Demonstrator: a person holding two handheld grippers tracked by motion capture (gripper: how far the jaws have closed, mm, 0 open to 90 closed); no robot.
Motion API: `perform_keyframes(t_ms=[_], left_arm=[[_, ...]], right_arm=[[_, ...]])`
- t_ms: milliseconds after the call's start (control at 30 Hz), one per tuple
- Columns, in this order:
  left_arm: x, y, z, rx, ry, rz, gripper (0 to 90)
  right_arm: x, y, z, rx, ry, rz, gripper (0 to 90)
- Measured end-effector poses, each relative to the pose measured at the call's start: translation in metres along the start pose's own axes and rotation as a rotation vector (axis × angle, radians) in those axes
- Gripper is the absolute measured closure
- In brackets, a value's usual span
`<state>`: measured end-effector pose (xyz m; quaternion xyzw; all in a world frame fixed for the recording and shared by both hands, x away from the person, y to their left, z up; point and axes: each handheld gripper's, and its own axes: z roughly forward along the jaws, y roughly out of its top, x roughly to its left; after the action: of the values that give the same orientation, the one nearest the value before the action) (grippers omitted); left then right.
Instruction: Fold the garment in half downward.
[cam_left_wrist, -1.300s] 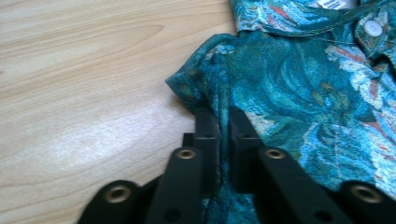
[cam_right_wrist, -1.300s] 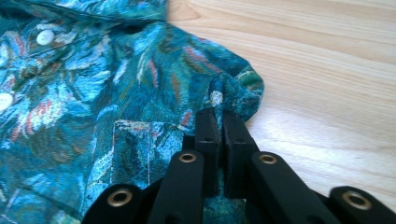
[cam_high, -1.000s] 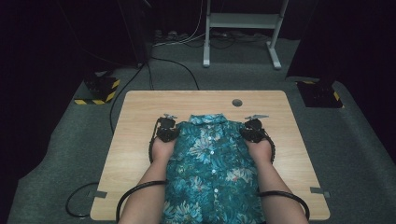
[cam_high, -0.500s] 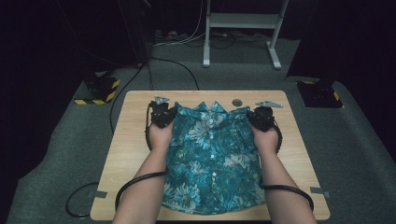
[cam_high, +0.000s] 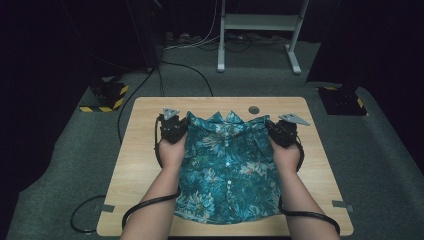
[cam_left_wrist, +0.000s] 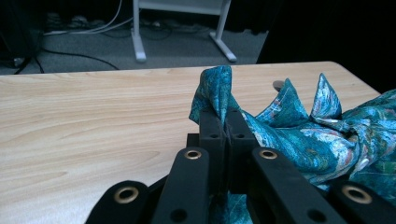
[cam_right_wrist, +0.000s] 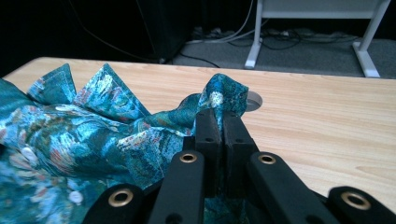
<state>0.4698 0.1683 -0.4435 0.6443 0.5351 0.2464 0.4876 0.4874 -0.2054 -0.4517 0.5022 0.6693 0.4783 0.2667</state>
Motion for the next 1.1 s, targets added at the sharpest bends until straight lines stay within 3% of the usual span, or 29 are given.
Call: perform_keyframes(t_ms=[133, 200, 433, 467, 633, 900, 1100], left_arm=[[-0.004, -0.008, -0.011, -0.023, -0.012, -0.018, 88.2], [-0.009, -0.015, -0.021, -0.040, -0.018, 0.007, 88.1], [-0.015, -0.035, -0.040, -0.066, -0.045, 0.008, 88.1], [-0.017, -0.042, -0.045, -0.061, -0.048, 0.033, 88.1], [-0.018, -0.063, -0.056, -0.041, -0.063, 0.053, 88.1], [-0.017, -0.096, -0.077, 0.001, -0.096, 0.070, 87.8], [-0.018, -0.120, -0.094, 0.031, -0.107, 0.082, 87.7]], right_arm=[[0.005, -0.004, -0.010, -0.022, 0.009, -0.004, 87.0], [0.010, -0.008, -0.022, -0.048, 0.027, 0.007, 87.0], [0.023, -0.028, -0.050, -0.084, 0.061, -0.004, 86.9], [0.024, -0.031, -0.053, -0.086, 0.066, -0.001, 86.9], [0.026, -0.053, -0.069, -0.083, 0.084, -0.002, 86.8], [0.027, -0.088, -0.094, -0.066, 0.123, 0.017, 86.5], [0.029, -0.110, -0.113, -0.034, 0.143, -0.003, 86.3]])
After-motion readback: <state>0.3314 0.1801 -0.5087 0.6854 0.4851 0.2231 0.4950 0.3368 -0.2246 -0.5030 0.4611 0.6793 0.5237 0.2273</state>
